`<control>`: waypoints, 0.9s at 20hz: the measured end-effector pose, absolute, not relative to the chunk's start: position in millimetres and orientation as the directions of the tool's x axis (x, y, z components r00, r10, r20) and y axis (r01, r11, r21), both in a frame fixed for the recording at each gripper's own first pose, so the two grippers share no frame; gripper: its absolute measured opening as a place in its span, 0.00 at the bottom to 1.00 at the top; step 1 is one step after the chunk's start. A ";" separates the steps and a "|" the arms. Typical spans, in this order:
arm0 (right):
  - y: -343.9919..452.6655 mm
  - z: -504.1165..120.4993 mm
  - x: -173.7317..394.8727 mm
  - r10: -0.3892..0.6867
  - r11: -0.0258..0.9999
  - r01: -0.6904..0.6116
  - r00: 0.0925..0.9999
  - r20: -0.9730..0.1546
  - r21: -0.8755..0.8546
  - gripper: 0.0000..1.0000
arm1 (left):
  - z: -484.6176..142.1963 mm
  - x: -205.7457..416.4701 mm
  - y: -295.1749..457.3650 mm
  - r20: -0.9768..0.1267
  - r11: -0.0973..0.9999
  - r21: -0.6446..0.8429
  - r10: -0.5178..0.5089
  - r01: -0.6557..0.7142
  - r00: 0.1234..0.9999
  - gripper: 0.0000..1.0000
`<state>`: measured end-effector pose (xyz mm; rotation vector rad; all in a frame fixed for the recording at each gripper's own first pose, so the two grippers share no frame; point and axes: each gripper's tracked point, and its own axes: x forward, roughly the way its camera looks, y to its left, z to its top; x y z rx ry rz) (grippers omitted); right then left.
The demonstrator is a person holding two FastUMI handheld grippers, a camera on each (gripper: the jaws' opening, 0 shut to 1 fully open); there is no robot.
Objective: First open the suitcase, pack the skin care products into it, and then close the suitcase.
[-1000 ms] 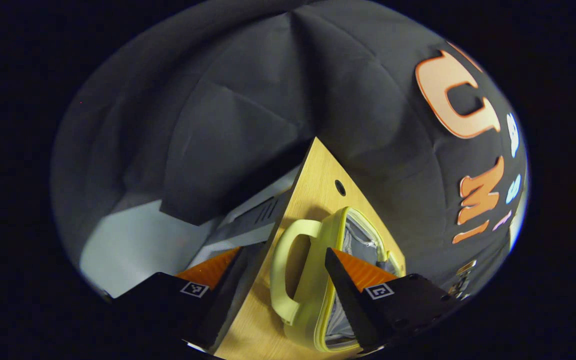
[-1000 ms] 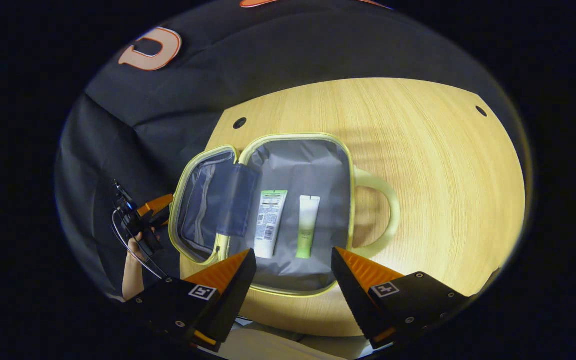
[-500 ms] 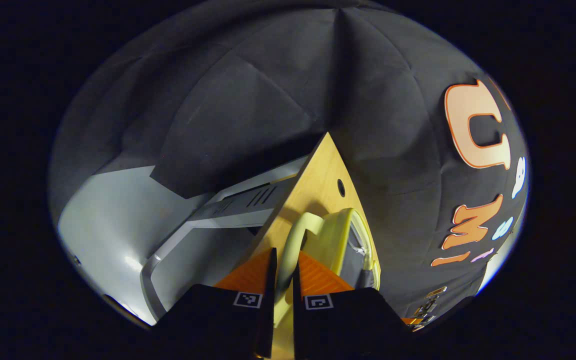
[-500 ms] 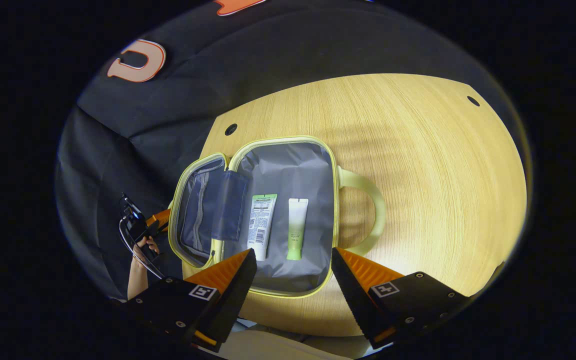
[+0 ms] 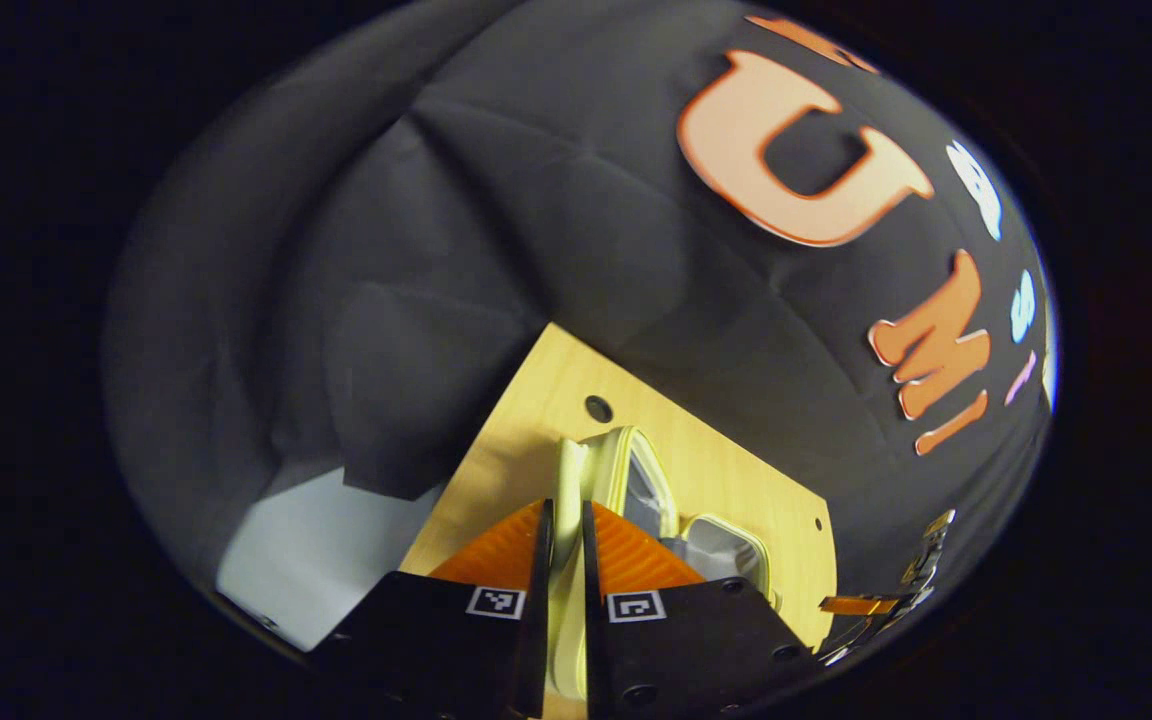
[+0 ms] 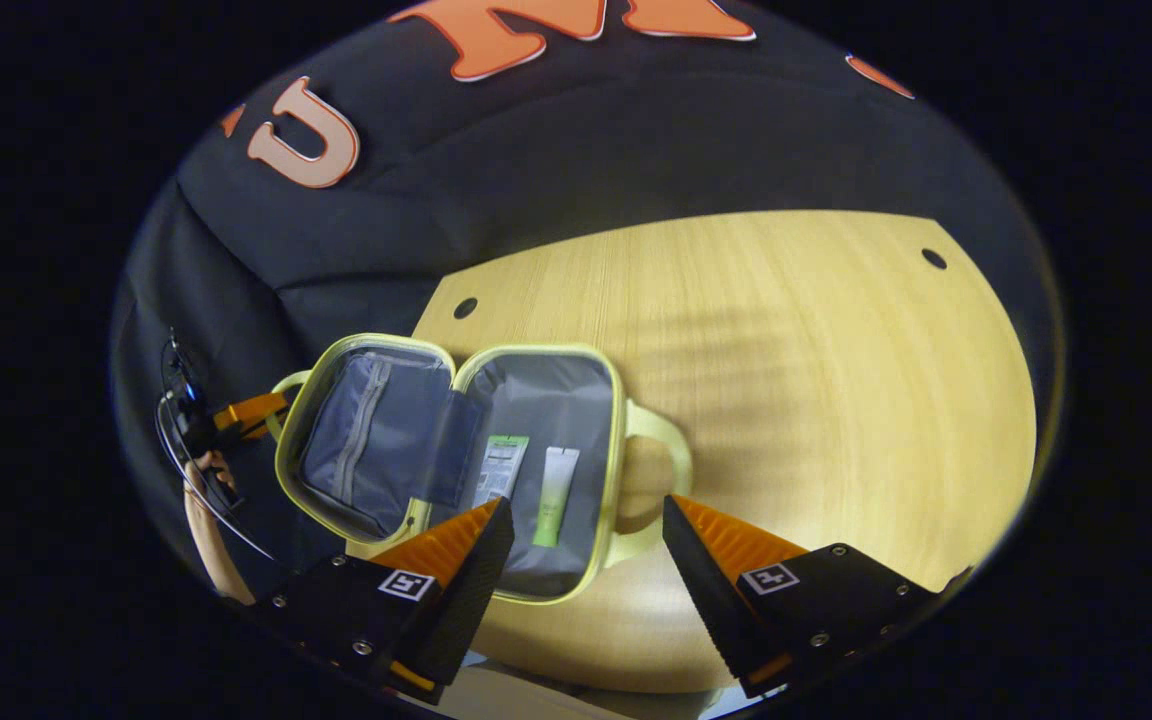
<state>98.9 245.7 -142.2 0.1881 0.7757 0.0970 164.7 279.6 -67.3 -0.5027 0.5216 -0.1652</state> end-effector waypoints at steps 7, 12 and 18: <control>150.9 -75.6 89.7 0.079 0.996 -0.039 0.841 -0.536 0.086 0.96 | 25.8 123.8 145.3 -0.409 0.948 -0.296 -0.240 0.122 0.880 0.16; 89.1 -51.2 74.6 0.048 0.999 -0.043 0.880 -0.472 0.021 0.96 | 38.2 107.5 44.3 -0.425 0.958 -0.230 -0.256 0.170 0.868 0.18; 31.3 -52.2 54.1 0.028 0.999 -0.013 0.884 -0.467 0.036 0.96 | 11.1 107.2 -46.7 -0.485 0.976 -0.058 -0.210 0.208 0.849 0.21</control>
